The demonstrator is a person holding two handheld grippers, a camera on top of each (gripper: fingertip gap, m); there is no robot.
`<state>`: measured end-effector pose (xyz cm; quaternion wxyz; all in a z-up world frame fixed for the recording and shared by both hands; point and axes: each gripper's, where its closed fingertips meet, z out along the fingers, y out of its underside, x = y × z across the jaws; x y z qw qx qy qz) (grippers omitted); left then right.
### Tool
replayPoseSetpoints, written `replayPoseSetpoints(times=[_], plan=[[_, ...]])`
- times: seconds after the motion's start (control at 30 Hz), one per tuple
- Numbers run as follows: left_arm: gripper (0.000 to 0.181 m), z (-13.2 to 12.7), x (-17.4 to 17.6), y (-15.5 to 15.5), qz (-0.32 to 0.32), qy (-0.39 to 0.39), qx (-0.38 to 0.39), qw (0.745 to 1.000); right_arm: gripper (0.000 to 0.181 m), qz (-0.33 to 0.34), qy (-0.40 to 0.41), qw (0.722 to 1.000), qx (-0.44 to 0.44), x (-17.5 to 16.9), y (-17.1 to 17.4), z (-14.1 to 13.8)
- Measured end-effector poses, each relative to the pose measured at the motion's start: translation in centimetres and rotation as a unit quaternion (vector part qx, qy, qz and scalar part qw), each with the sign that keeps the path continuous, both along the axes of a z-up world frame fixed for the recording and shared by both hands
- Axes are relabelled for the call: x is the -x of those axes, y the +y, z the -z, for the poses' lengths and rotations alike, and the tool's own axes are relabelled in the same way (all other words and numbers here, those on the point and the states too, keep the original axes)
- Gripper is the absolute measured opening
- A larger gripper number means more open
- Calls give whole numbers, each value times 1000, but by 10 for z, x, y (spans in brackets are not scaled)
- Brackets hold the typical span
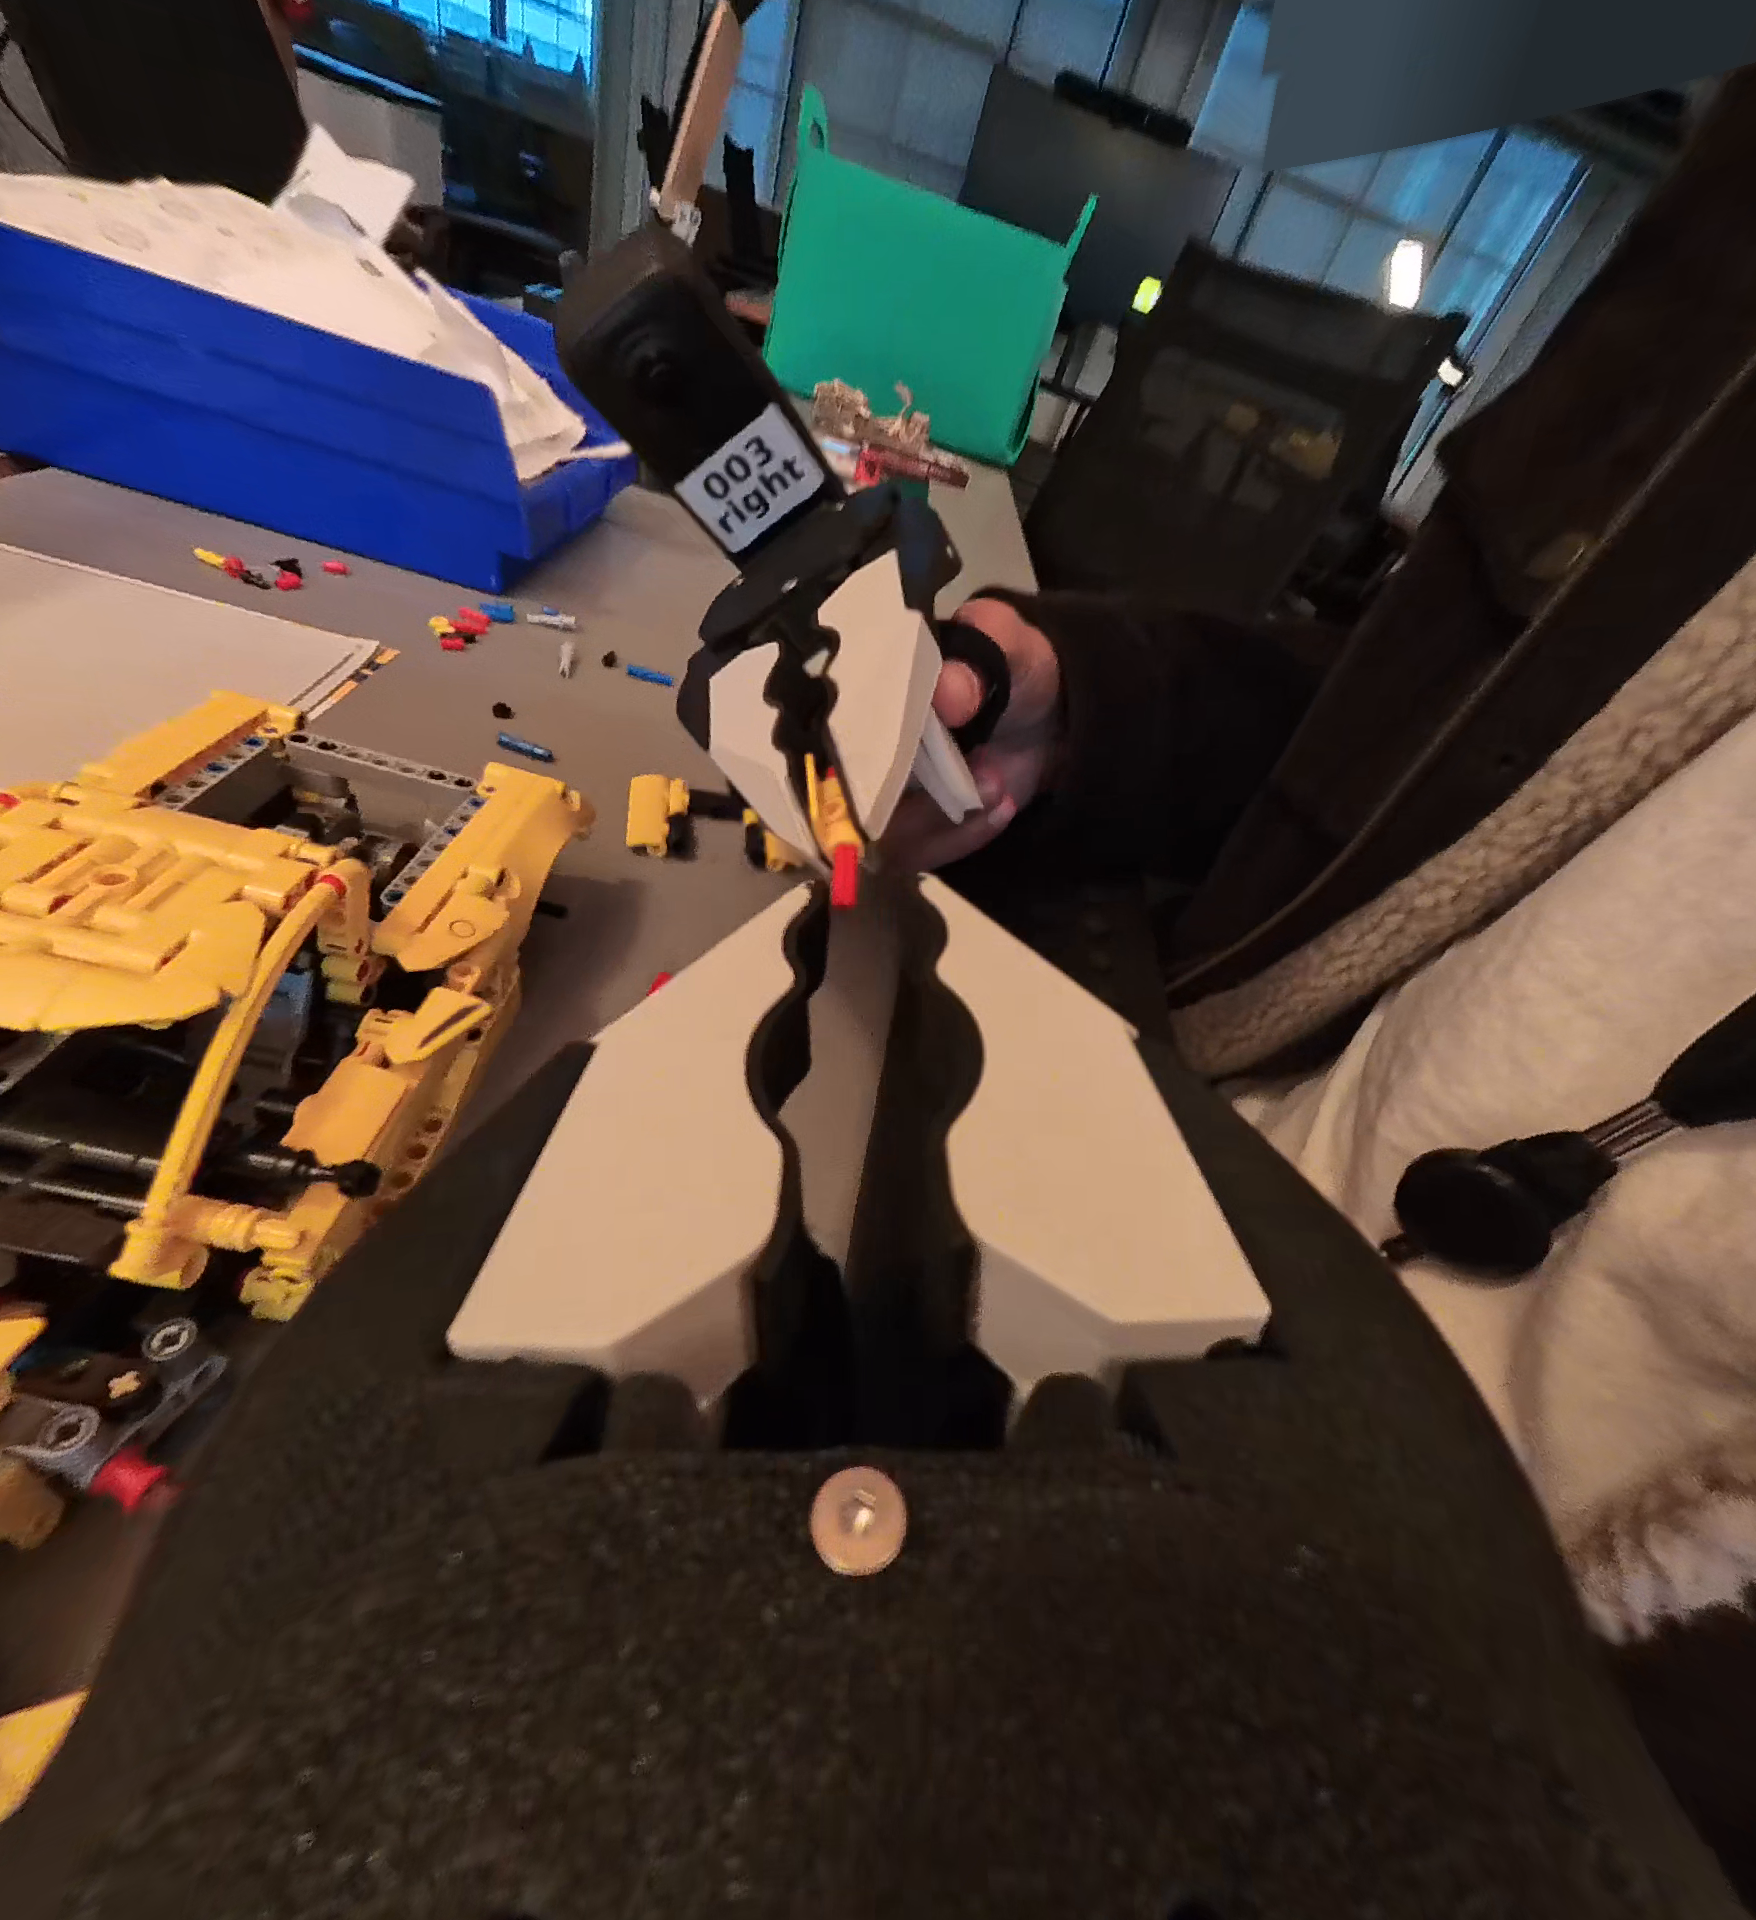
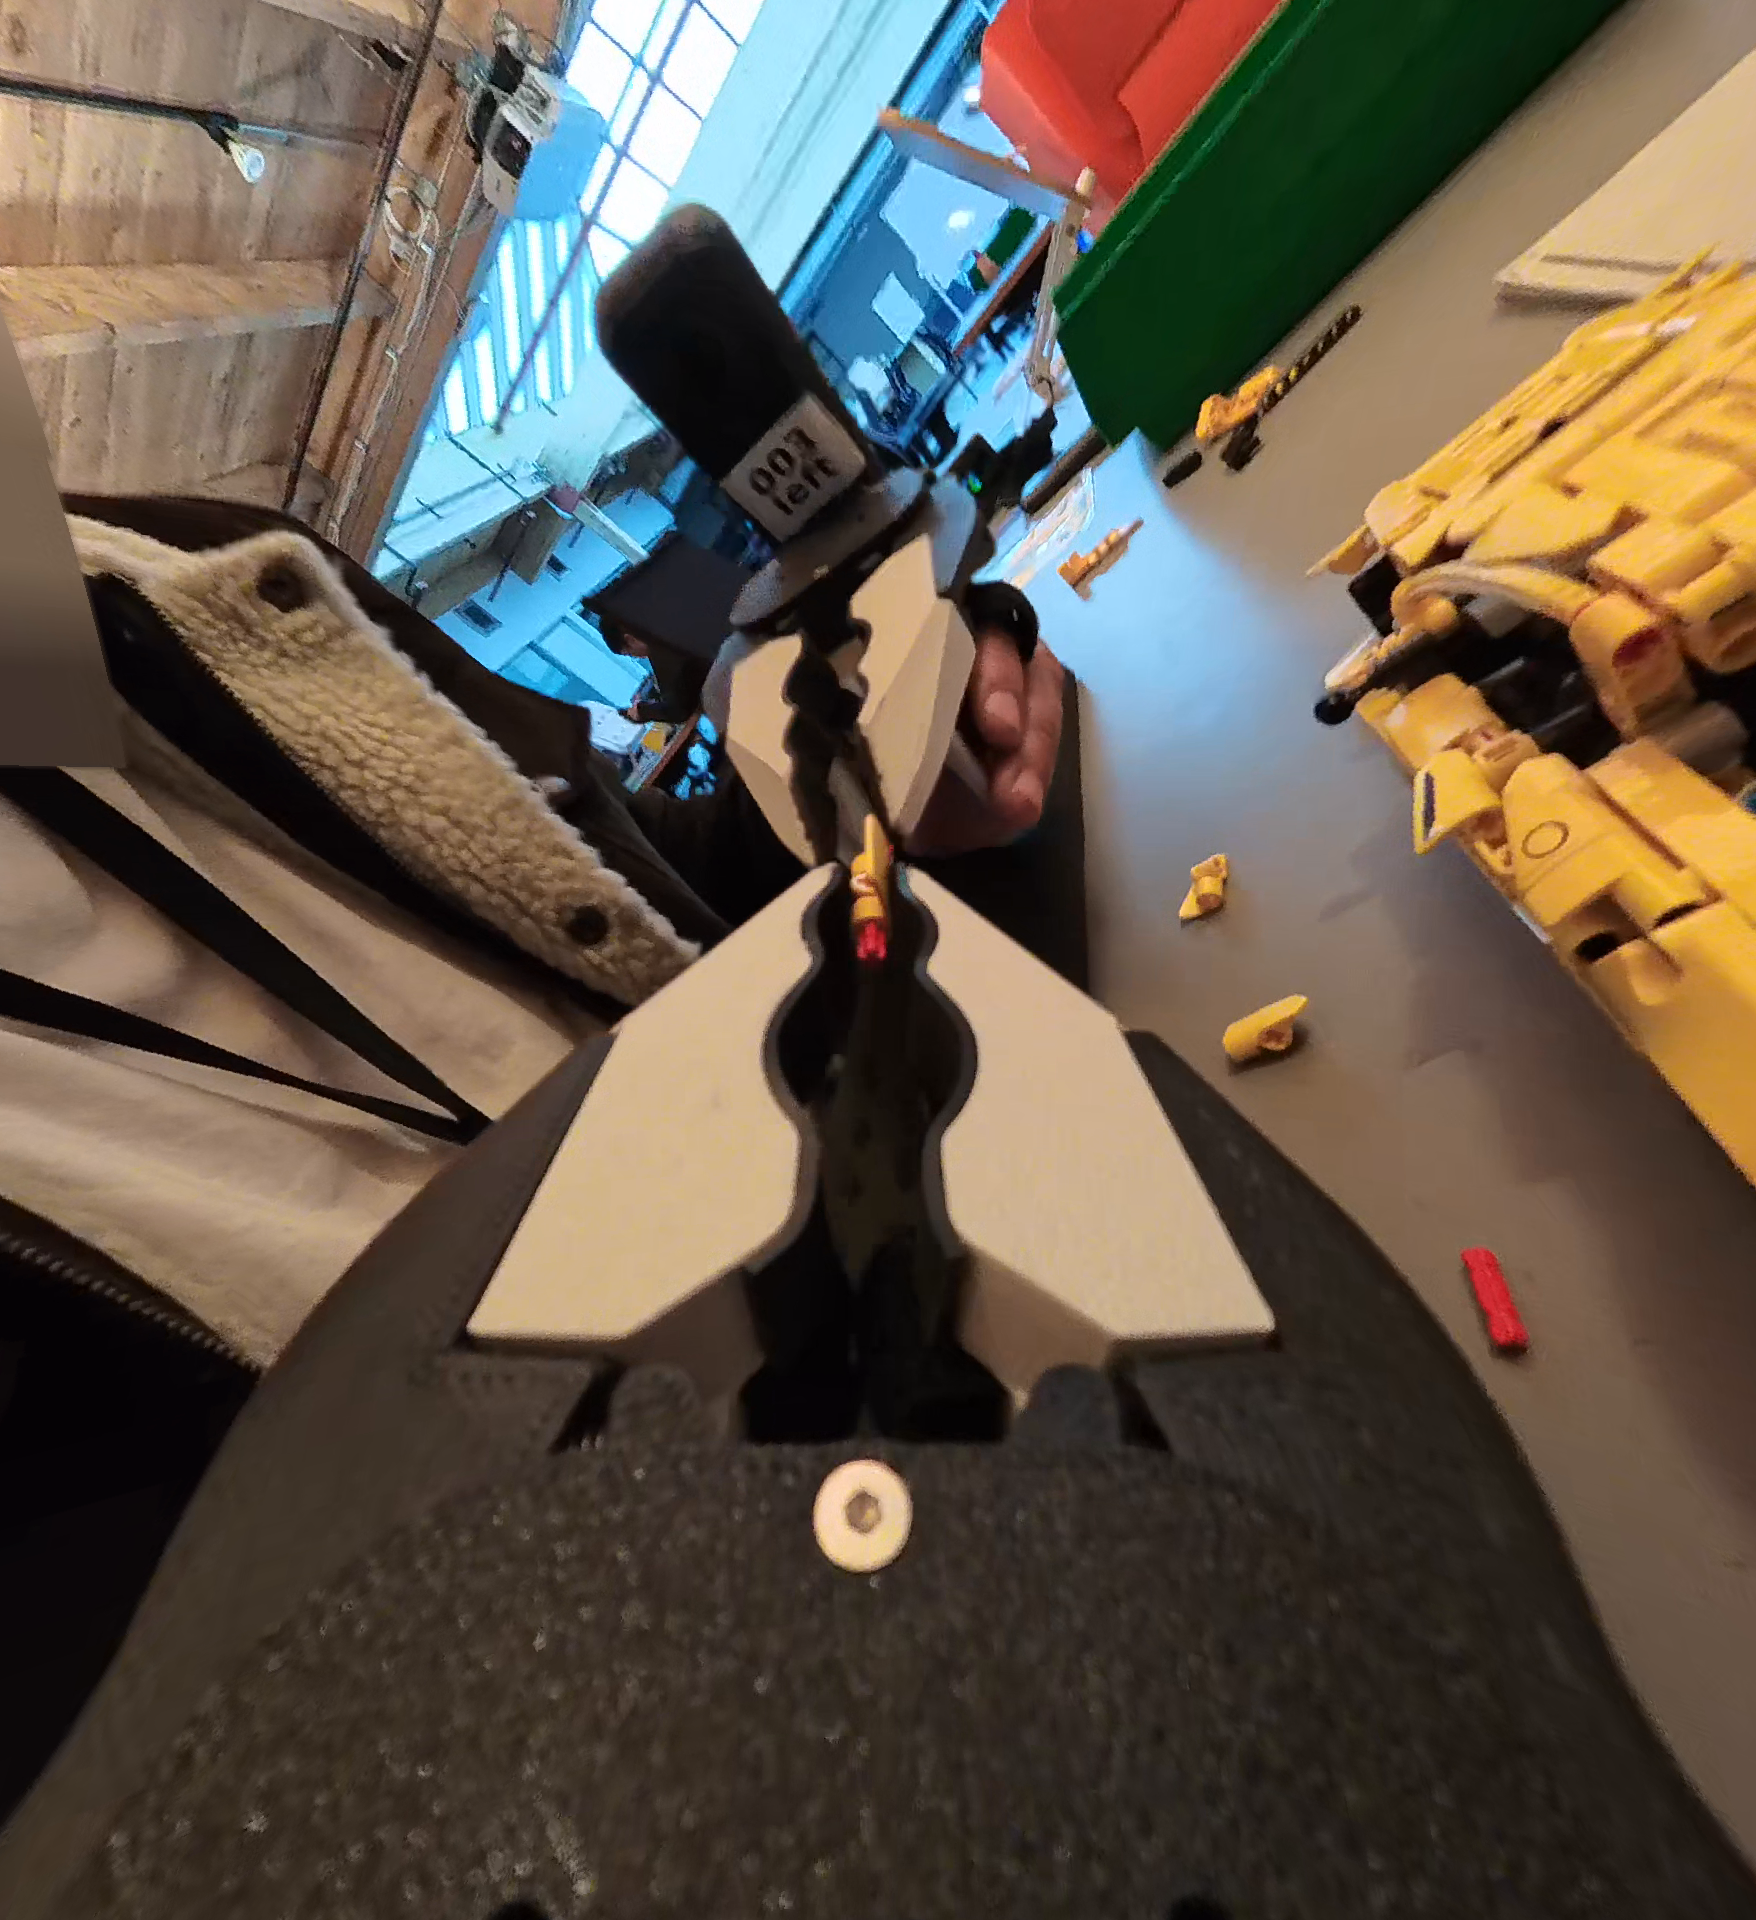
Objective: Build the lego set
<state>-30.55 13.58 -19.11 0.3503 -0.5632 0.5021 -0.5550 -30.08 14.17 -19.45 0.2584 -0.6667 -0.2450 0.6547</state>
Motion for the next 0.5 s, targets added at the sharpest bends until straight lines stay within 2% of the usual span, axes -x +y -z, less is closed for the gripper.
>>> replayPoseSetpoints(times=[0.13, 0.2, 0.27, 0.4, 0.43, 0.5], plan=[[21, -23, 0, 13, -14, -59, 41, 997, 7, 20, 33, 999, -25, -4, 12, -24], [22, -56, 3, 31, -26, -126, 69, 989, 6, 39, 58, 996, -62, -5, 28, -51], [22, -100, 7, 61, -34, -188, 82, 978, 6, 50, 56, 990, -120, -6, 50, -86], [27, -180, 4, 122, -4, -216, 37, 976, 6, 87, 46, 965, -244, -5, 107, -165], [28, -192, 3, 139, 5, -215, 45, 976, 6, 89, 56, 960, -261, -4, 118, -178], [32, -198, 0, 163, 36, -204, 73, 976, 6, 111, 66, 953, -275, -5, 141, -180]])
